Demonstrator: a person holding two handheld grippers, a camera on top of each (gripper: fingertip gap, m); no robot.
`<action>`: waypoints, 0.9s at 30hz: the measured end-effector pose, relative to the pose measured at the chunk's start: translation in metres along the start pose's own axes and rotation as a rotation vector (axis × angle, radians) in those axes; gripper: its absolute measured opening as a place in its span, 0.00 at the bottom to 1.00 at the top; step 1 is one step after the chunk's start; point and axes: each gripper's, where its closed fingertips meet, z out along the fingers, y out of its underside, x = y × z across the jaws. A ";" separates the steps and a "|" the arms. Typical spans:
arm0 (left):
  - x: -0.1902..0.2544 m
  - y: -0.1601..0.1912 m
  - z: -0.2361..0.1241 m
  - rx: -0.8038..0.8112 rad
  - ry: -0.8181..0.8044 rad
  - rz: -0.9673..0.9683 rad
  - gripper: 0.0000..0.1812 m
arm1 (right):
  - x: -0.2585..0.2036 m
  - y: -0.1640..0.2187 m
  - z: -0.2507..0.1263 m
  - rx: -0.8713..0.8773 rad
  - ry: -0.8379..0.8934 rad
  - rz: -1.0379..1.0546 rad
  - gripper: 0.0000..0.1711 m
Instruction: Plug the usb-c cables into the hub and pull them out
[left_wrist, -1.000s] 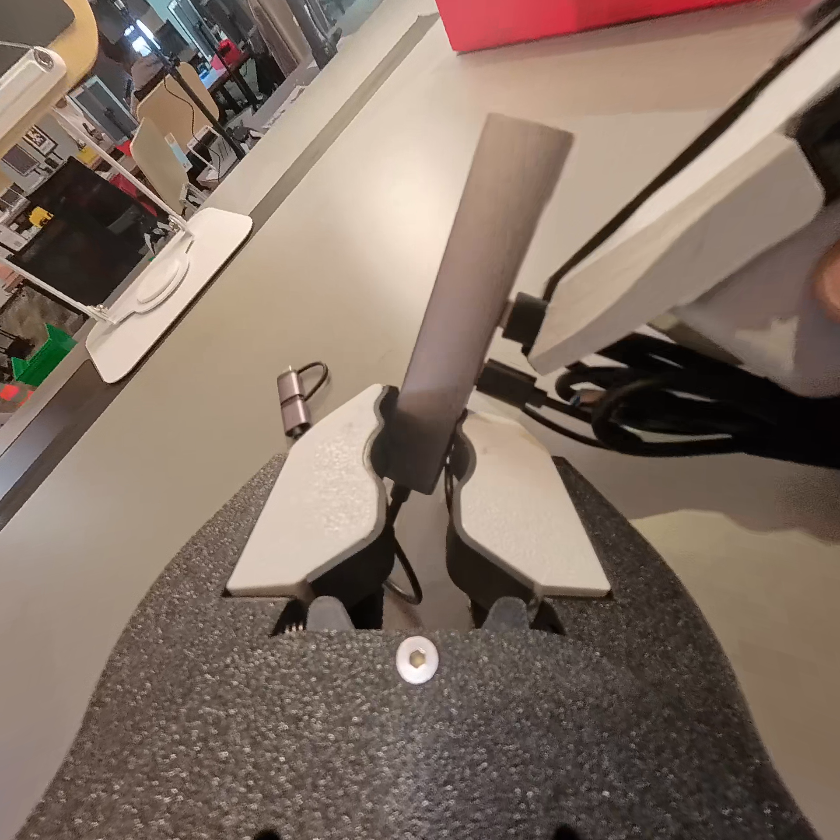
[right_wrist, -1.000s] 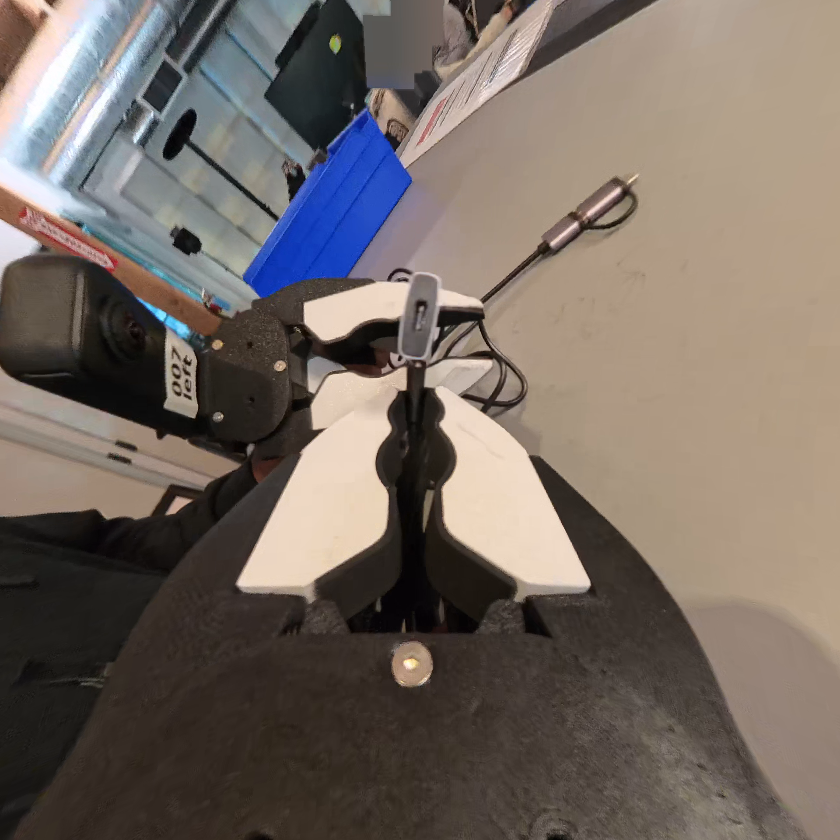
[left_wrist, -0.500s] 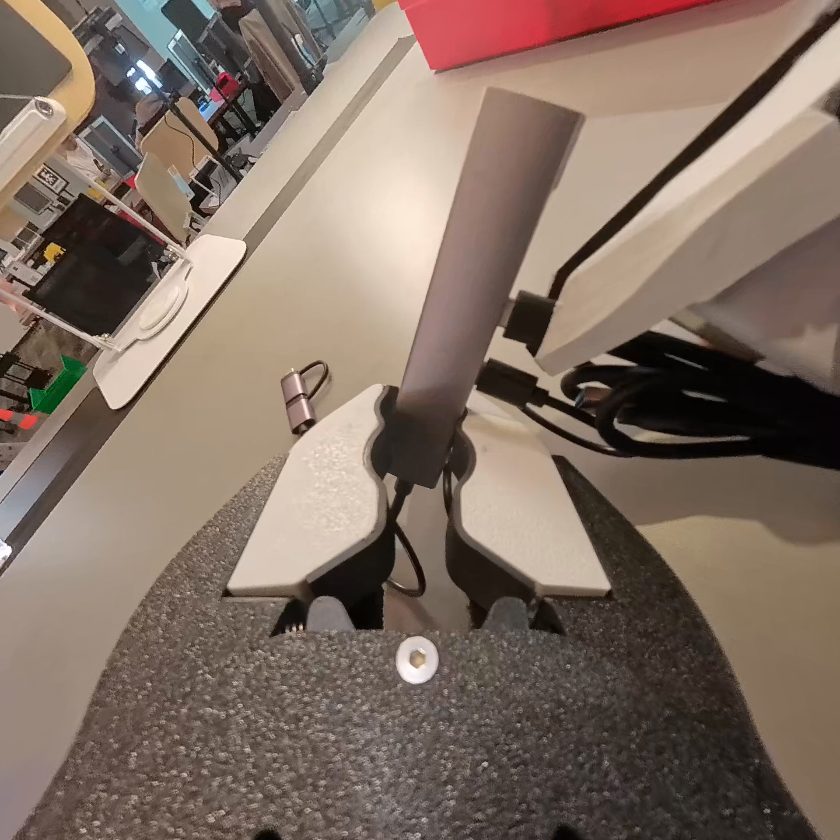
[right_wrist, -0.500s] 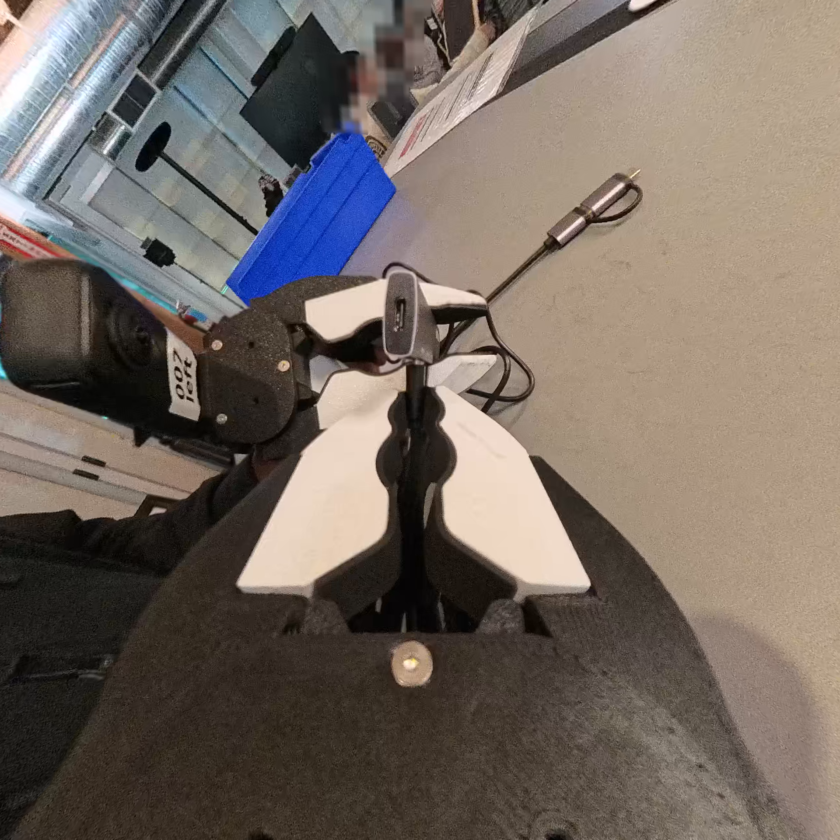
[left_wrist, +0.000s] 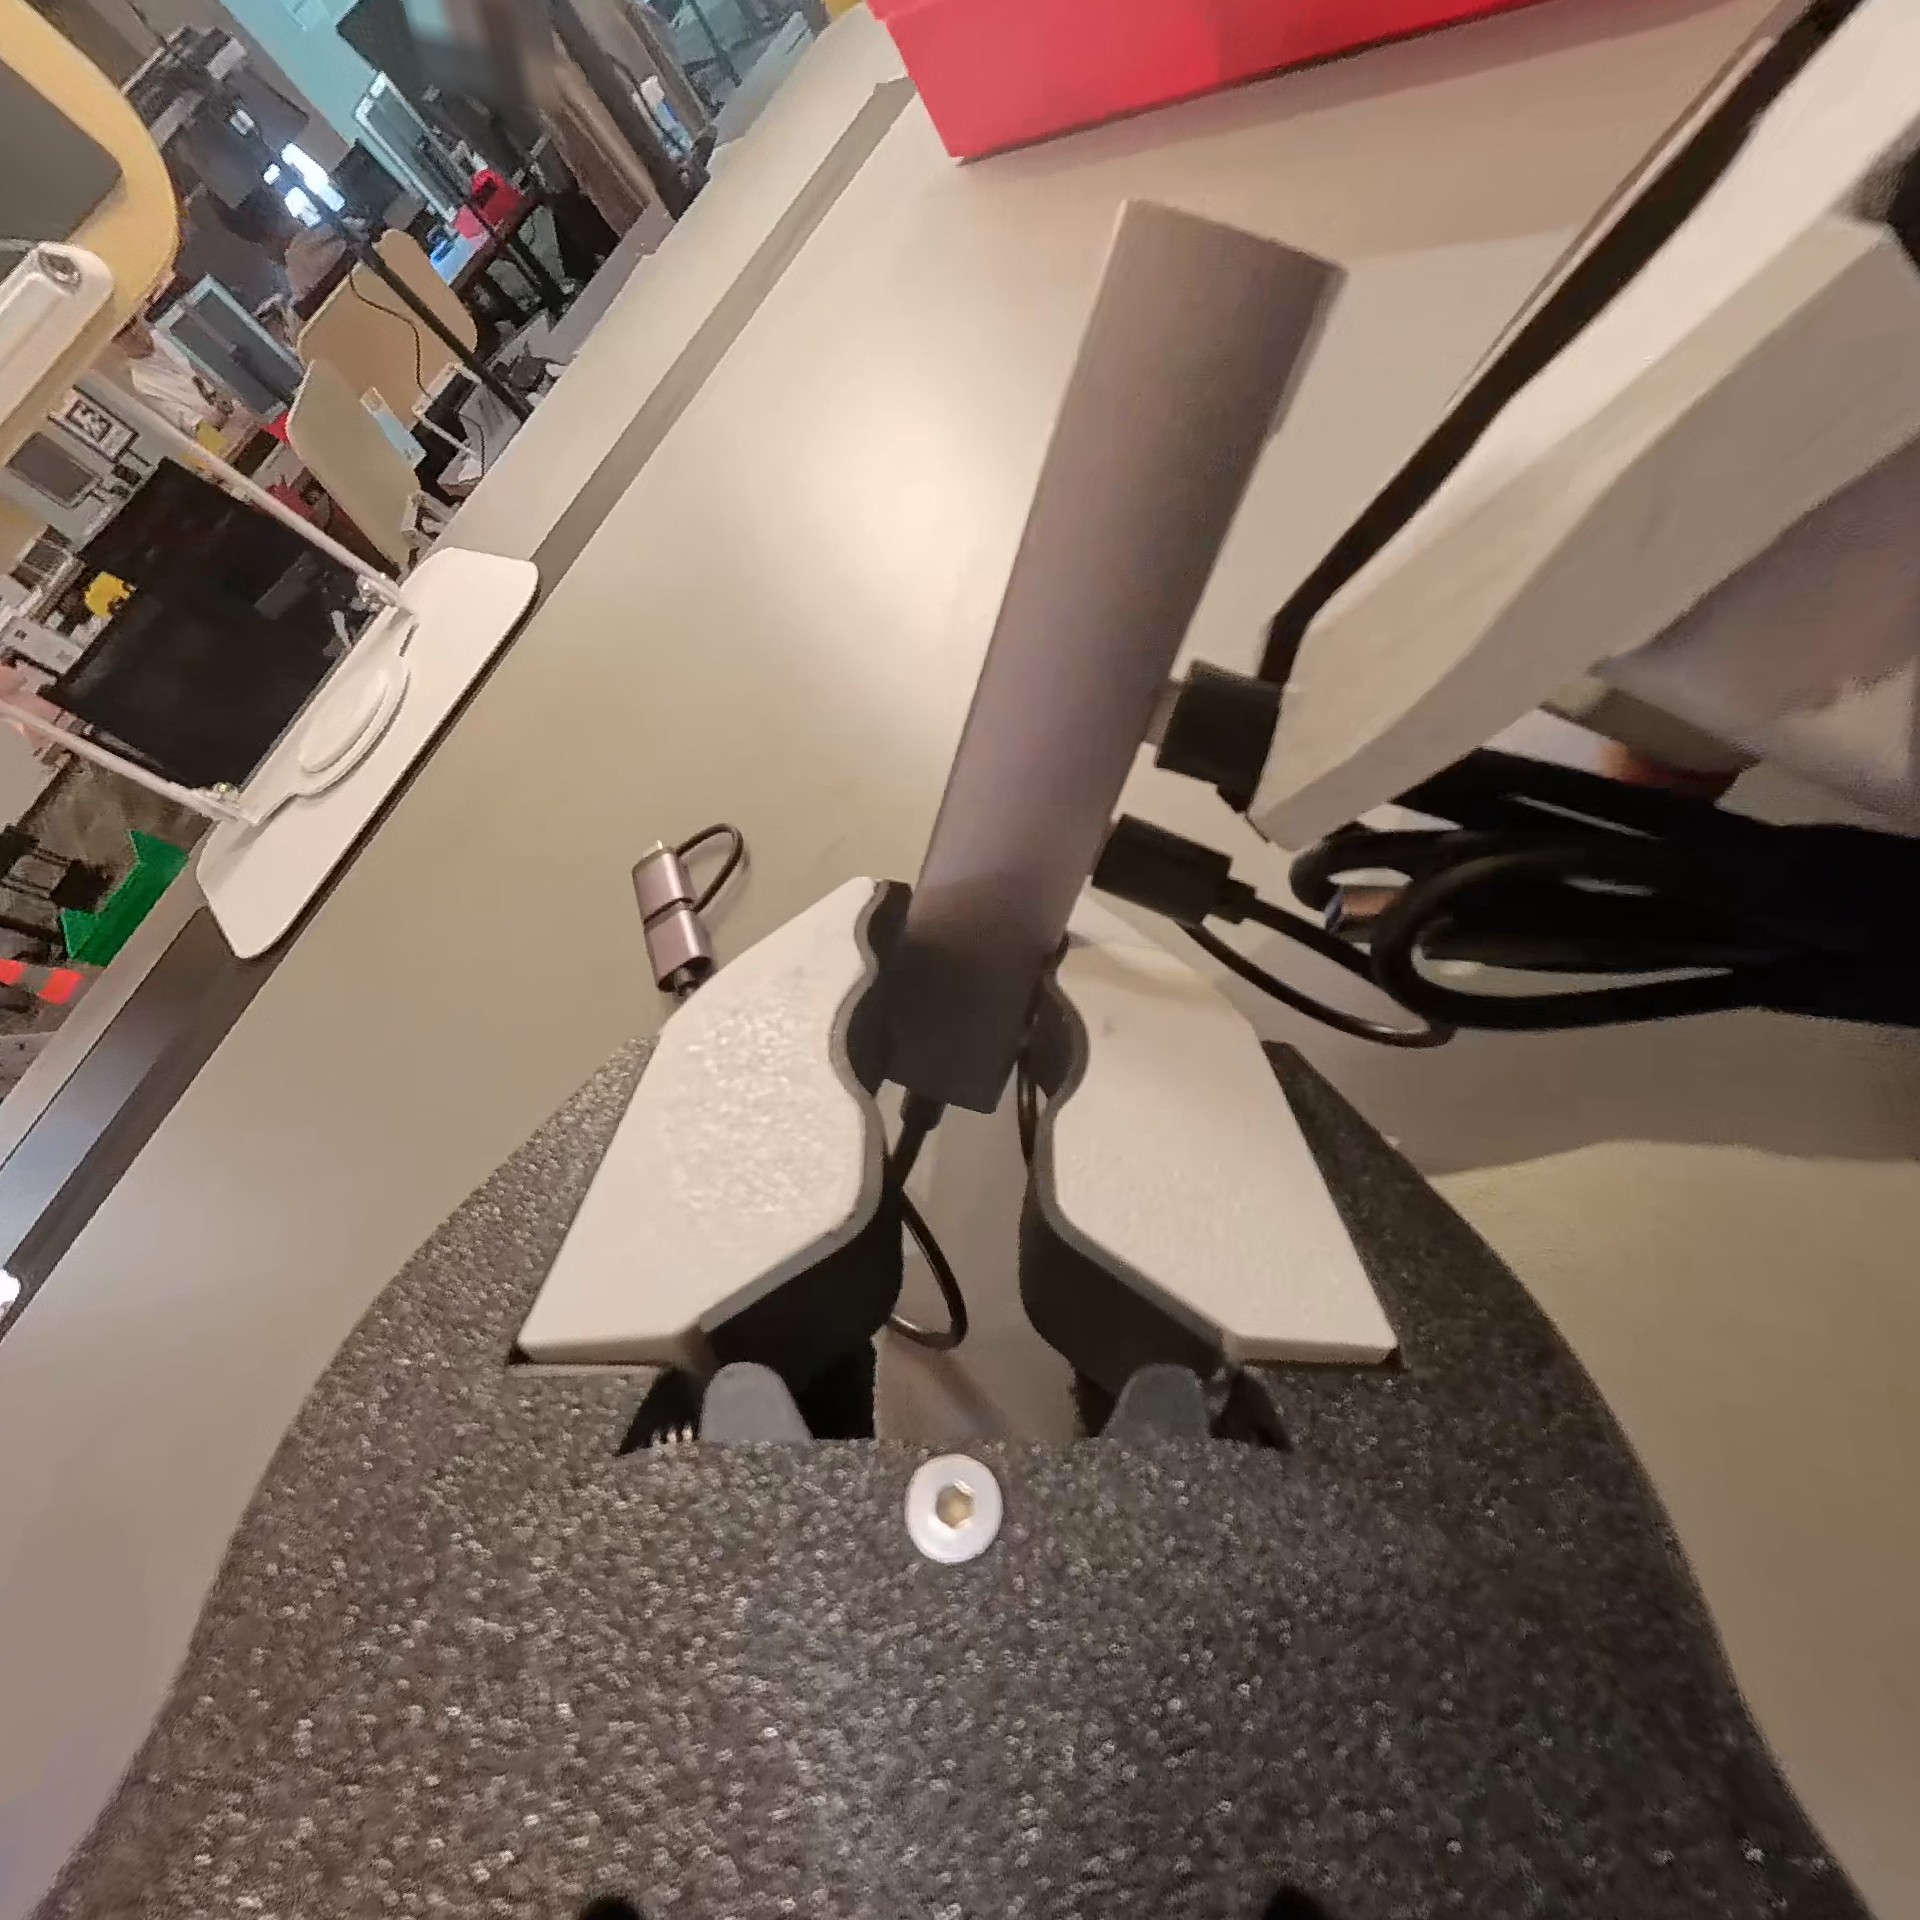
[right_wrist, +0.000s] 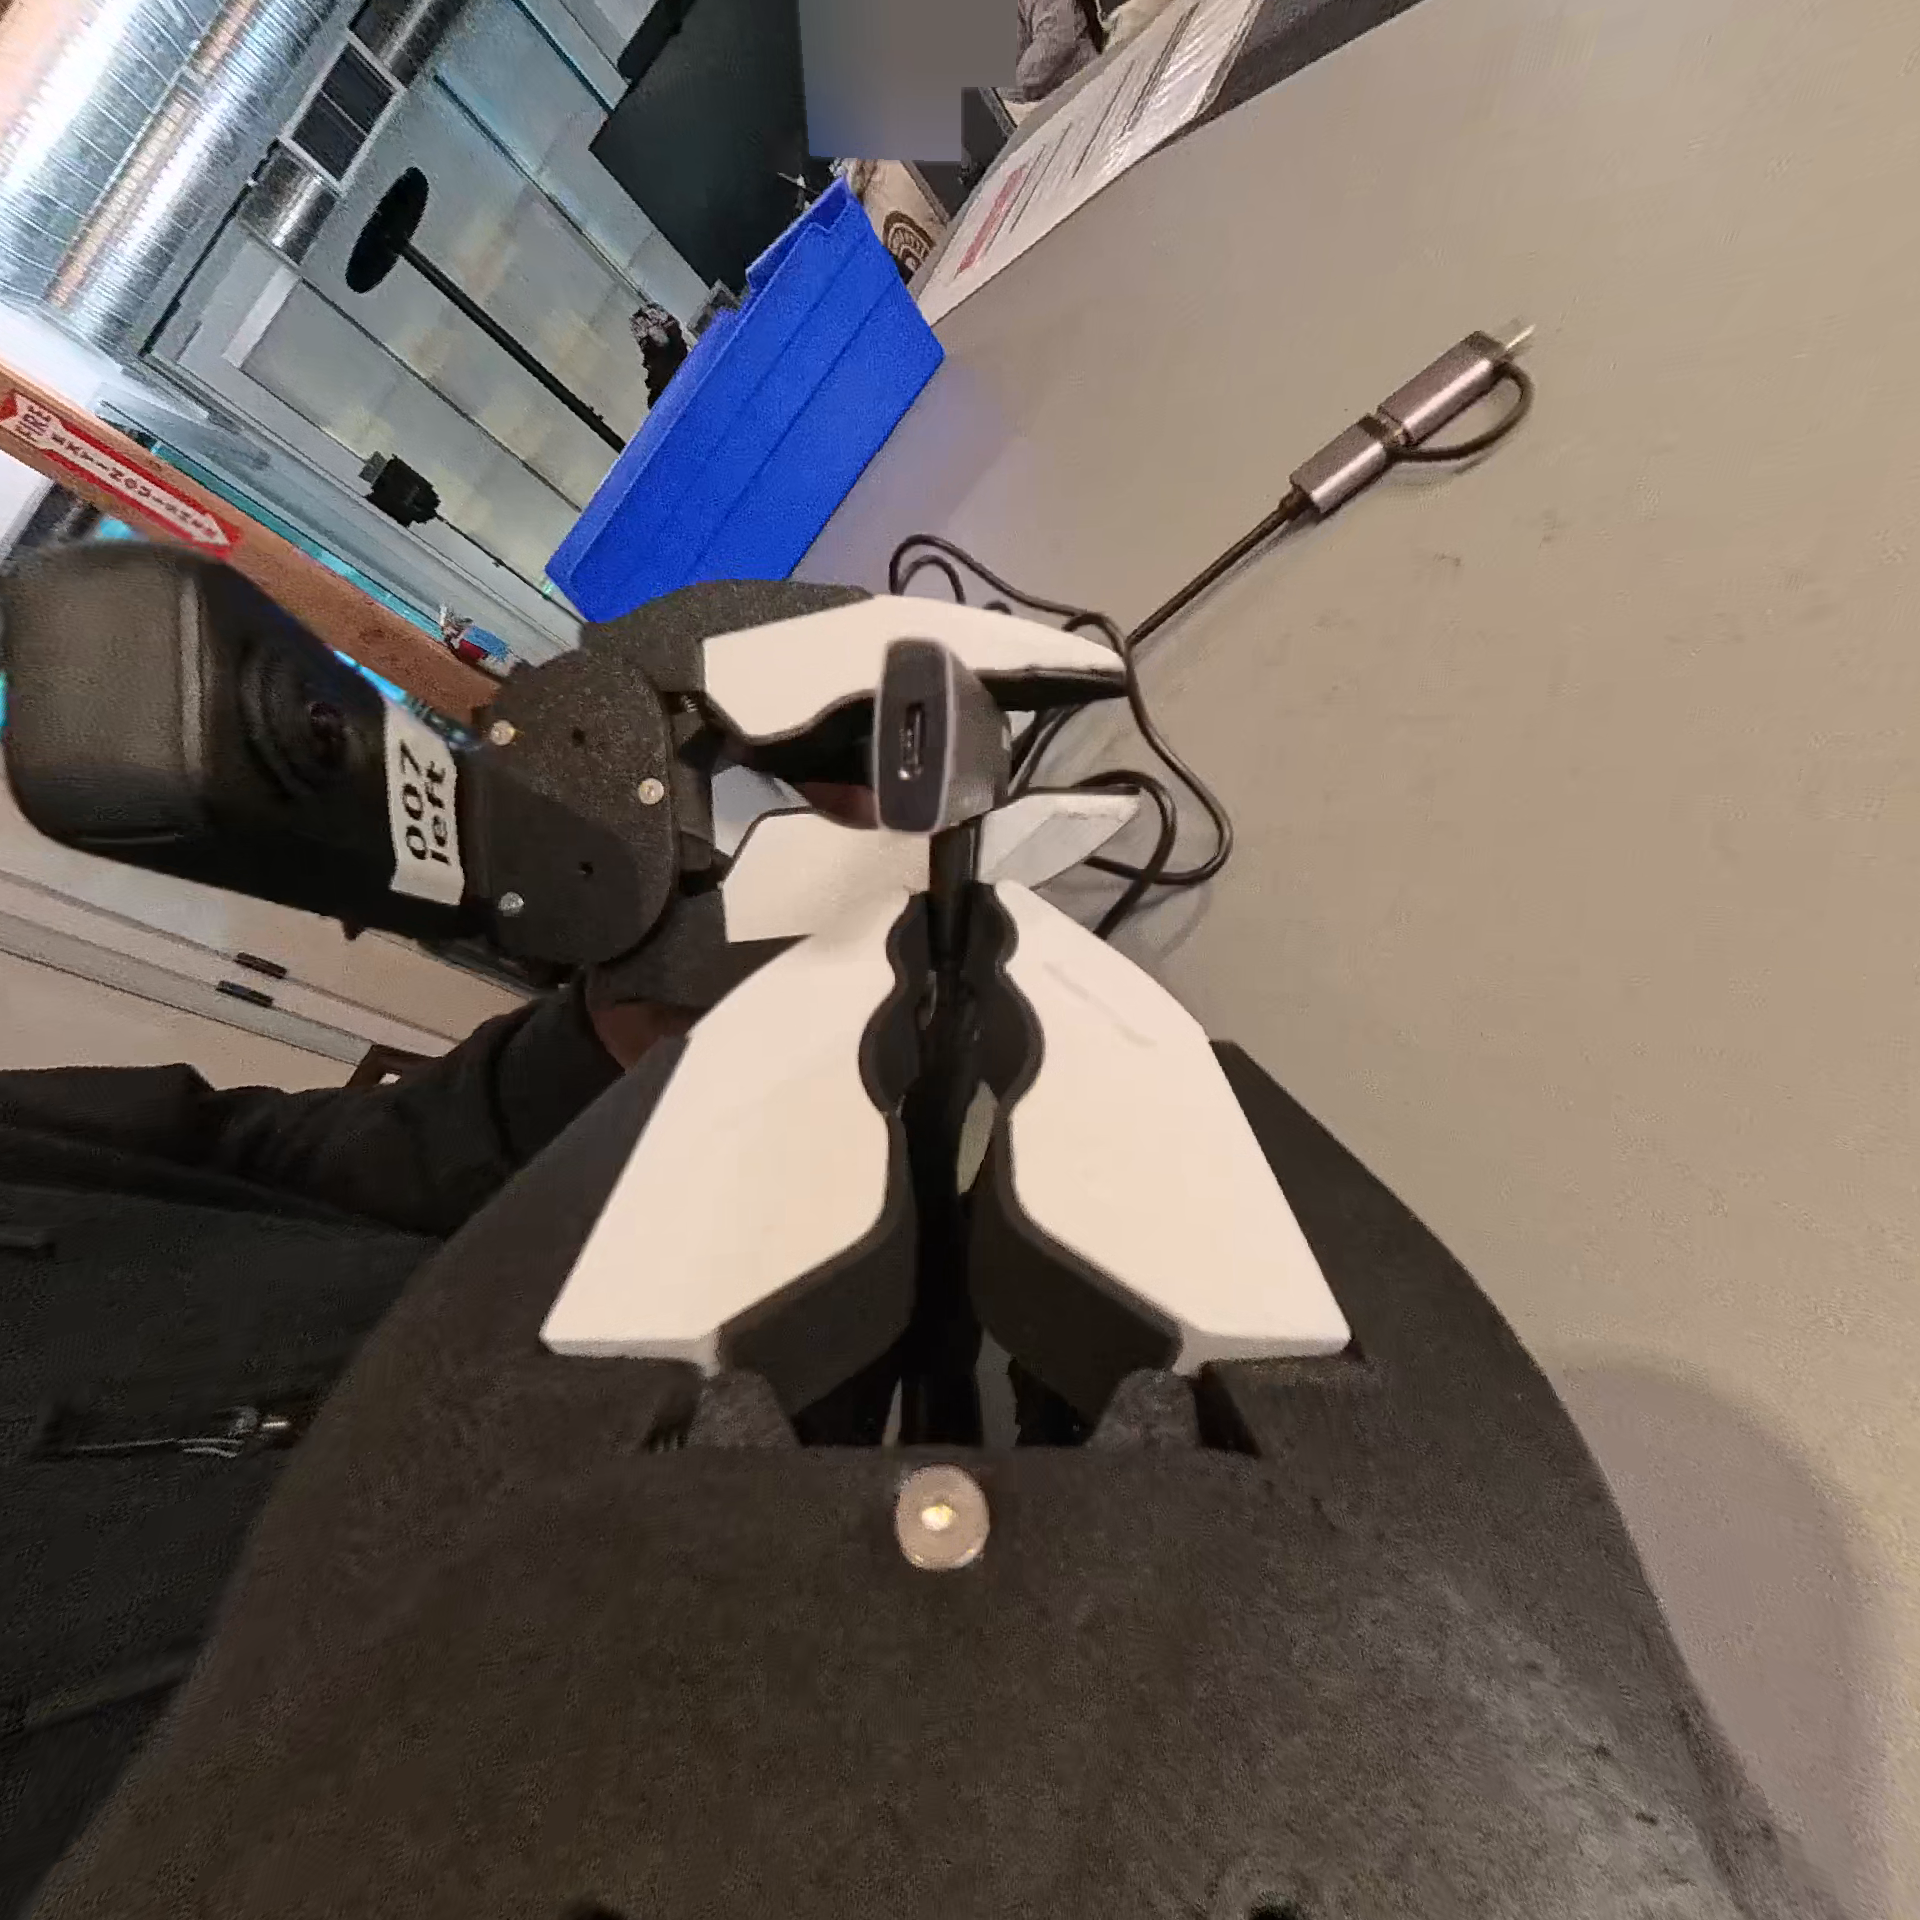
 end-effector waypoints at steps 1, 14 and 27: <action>0.002 -0.003 0.000 0.013 0.006 0.007 0.13 | 0.003 -0.003 -0.004 -0.002 -0.003 -0.013 0.05; -0.001 0.000 0.002 -0.019 -0.016 -0.030 0.13 | 0.007 -0.007 -0.003 0.080 0.069 0.008 0.05; -0.002 0.004 0.003 -0.054 -0.030 -0.044 0.12 | 0.016 -0.008 -0.001 -0.088 -0.063 0.035 0.05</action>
